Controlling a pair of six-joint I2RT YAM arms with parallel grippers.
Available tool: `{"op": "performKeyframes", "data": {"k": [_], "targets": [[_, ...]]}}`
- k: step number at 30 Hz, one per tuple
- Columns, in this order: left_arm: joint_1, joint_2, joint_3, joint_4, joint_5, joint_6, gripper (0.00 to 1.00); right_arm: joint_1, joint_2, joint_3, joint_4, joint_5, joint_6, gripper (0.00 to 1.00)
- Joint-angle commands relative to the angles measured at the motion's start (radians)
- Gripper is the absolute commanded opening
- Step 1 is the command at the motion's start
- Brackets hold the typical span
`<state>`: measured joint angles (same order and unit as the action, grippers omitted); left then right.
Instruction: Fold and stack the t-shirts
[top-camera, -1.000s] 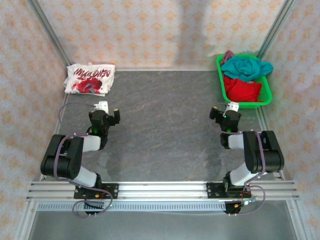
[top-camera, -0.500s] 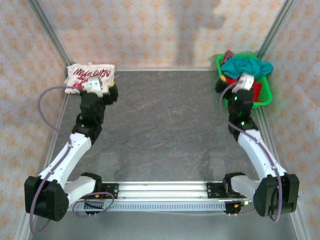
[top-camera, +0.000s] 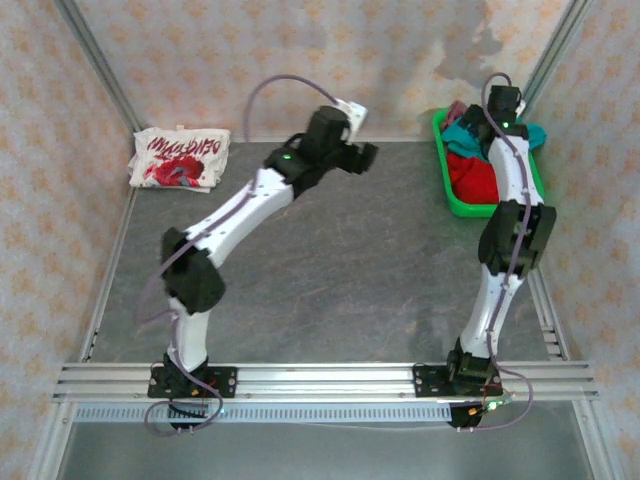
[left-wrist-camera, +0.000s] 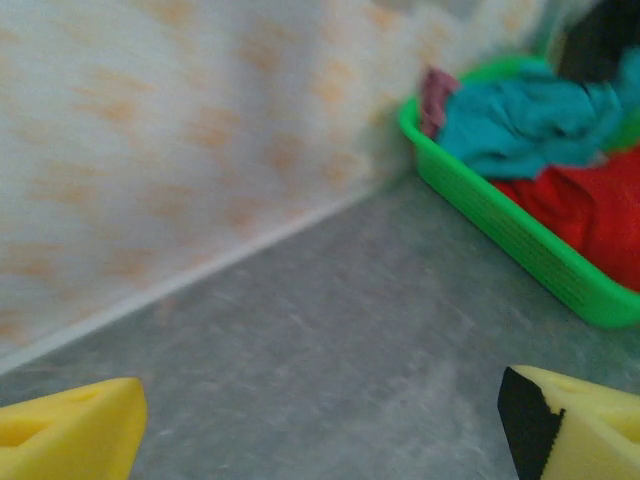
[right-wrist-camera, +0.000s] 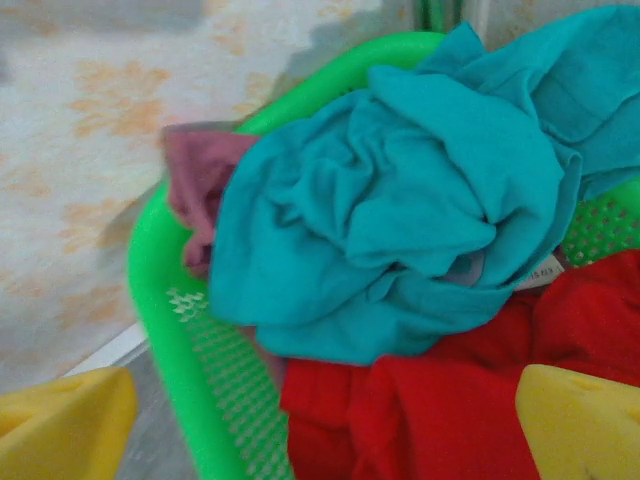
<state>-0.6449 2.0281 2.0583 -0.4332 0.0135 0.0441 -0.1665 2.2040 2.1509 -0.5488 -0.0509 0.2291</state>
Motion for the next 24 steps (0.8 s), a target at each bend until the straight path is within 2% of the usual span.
{"op": "performKeyframes", "data": {"k": [1, 4, 7, 12, 13, 14, 16, 18, 21, 23, 24], "targets": [[-0.03, 0.084, 0.15, -0.184, 0.065, 0.018, 0.92, -0.029, 0.195, 0.317, -0.281, 0.031, 0.012, 0.99], [-0.045, 0.138, 0.212, -0.204, 0.082, -0.002, 0.92, -0.059, 0.377, 0.588, -0.378, 0.046, 0.008, 1.0], [-0.05, 0.143, 0.192, -0.186, 0.084, -0.024, 0.92, -0.079, 0.405, 0.549, -0.303, 0.051, 0.016, 0.99], [-0.05, 0.13, 0.145, -0.16, 0.083, -0.04, 0.92, -0.089, 0.434, 0.527, -0.215, -0.002, 0.009, 0.89], [-0.05, 0.125, 0.134, -0.152, 0.082, -0.042, 0.92, -0.09, 0.44, 0.529, -0.197, -0.024, 0.002, 0.83], [-0.05, 0.12, 0.124, -0.145, 0.079, -0.043, 0.92, -0.089, 0.446, 0.53, -0.177, -0.043, -0.003, 0.7], [-0.05, 0.109, 0.103, -0.125, 0.078, -0.046, 0.92, -0.088, 0.453, 0.533, -0.15, -0.067, -0.002, 0.53], [-0.05, 0.097, 0.079, -0.098, 0.082, -0.051, 0.92, -0.089, 0.453, 0.535, -0.133, -0.074, -0.002, 0.3], [-0.05, 0.089, 0.069, -0.084, 0.085, -0.068, 0.92, -0.089, 0.437, 0.547, -0.121, -0.09, -0.003, 0.16], [-0.049, 0.075, 0.058, -0.075, 0.091, -0.077, 0.92, -0.089, 0.401, 0.546, -0.119, -0.117, 0.007, 0.03], [-0.049, 0.065, 0.051, -0.067, 0.092, -0.079, 0.92, -0.087, 0.379, 0.542, -0.117, -0.135, 0.01, 0.0]]}}
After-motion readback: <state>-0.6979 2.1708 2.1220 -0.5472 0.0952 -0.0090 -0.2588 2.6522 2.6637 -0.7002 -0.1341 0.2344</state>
